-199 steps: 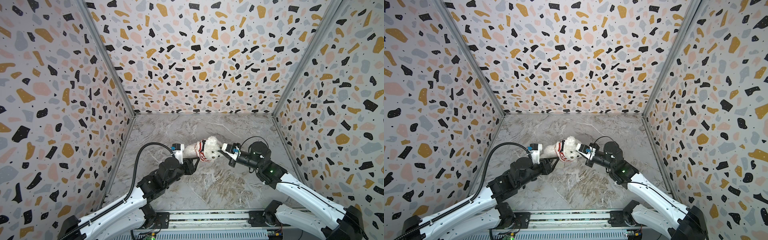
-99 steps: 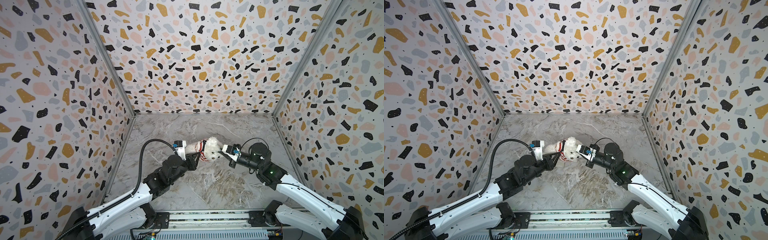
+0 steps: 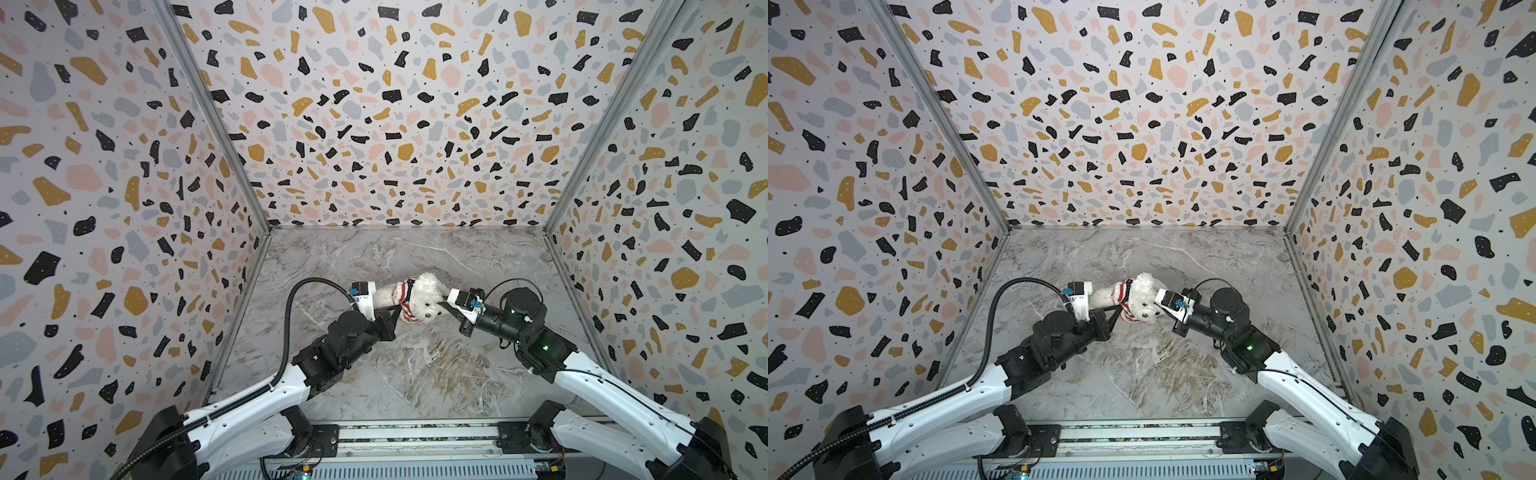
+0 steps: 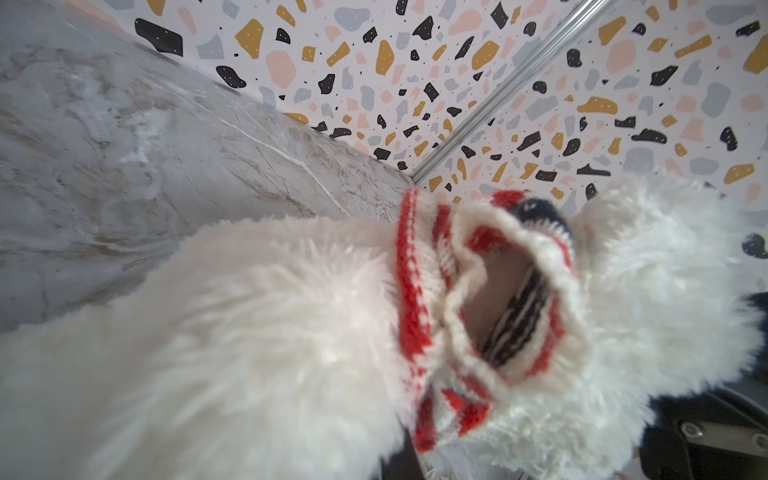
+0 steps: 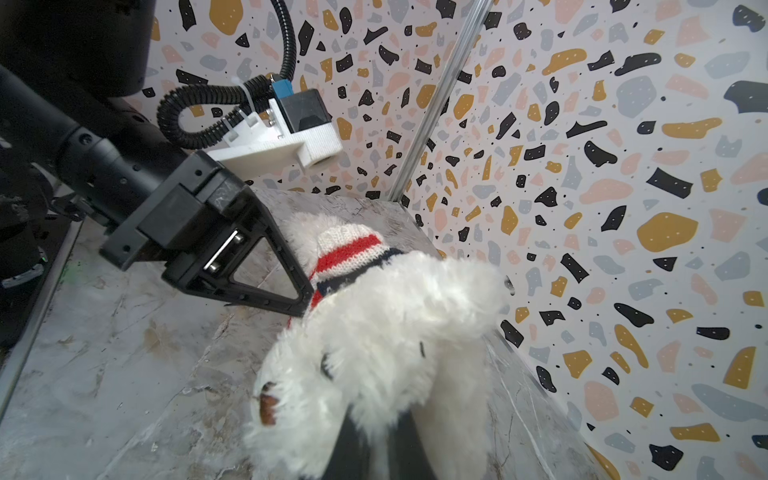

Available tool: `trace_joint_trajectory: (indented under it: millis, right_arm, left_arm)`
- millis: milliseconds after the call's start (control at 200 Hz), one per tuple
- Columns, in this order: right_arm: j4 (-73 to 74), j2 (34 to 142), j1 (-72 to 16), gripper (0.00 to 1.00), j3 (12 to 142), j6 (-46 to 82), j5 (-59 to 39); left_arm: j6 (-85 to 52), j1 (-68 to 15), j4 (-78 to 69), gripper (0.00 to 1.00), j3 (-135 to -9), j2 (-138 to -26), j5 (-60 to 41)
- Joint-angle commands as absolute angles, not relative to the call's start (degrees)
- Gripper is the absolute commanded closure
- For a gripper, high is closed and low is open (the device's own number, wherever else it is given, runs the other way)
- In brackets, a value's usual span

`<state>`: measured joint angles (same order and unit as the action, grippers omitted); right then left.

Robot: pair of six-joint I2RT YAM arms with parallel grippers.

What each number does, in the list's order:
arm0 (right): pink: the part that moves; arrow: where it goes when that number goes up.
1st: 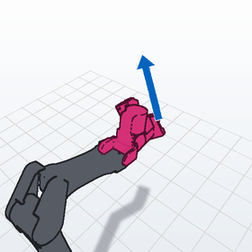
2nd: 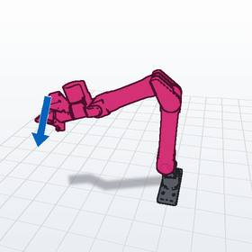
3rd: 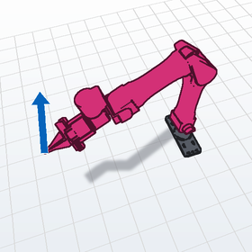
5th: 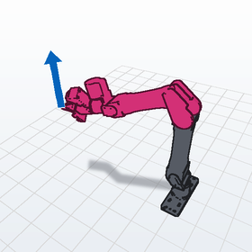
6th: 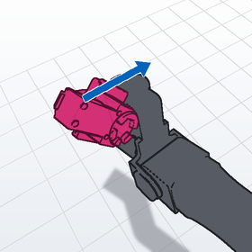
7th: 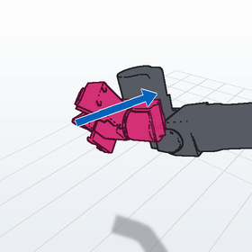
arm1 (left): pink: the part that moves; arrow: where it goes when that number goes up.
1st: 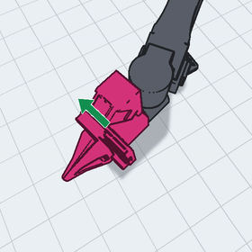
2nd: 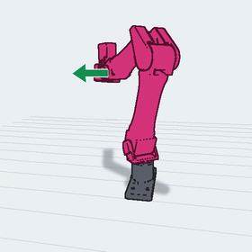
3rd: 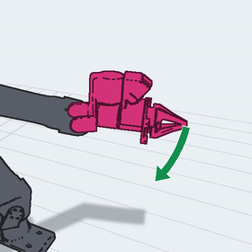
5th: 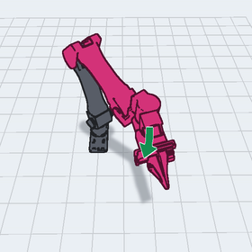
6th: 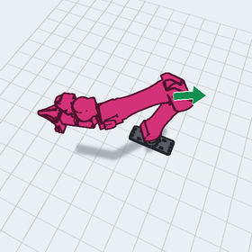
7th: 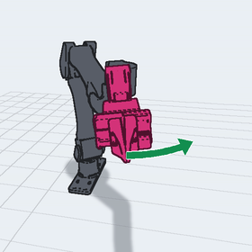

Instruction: Dress the teddy bear

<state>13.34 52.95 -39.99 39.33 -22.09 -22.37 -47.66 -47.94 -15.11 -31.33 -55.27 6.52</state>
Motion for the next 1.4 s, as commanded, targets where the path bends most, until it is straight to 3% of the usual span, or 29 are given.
trace_joint_trajectory:
  millis: [0,476,671,836,1066,1397]
  right_arm:
    - [16.70,50.43,-40.25,1.00,39.57,-21.28,-21.12]
    - [15.94,45.78,-40.68,1.00,36.04,-26.98,-18.20]
    - [15.44,45.94,-42.07,1.00,35.78,-27.62,-16.21]
    - [15.04,45.20,-43.30,1.00,35.11,-29.80,-14.67]
    - [10.78,45.25,-52.75,1.00,35.00,-39.18,-8.83]
    - [9.83,49.20,-66.39,1.00,35.16,-49.10,5.21]
  left_arm:
    - [-47.42,-47.57,-15.87,1.00,-30.26,-53.54,8.34]
    - [-53.67,-40.80,-13.95,1.00,-21.95,-44.66,11.17]
    - [-50.23,-40.61,-15.60,1.00,-22.63,-44.03,8.27]
    - [-52.39,-40.11,-11.34,1.00,-20.65,-41.03,13.26]
    - [-59.16,-38.15,-13.15,1.00,-16.71,-37.12,15.82]
    - [-58.19,-36.55,-10.94,1.00,-17.82,-34.32,17.19]
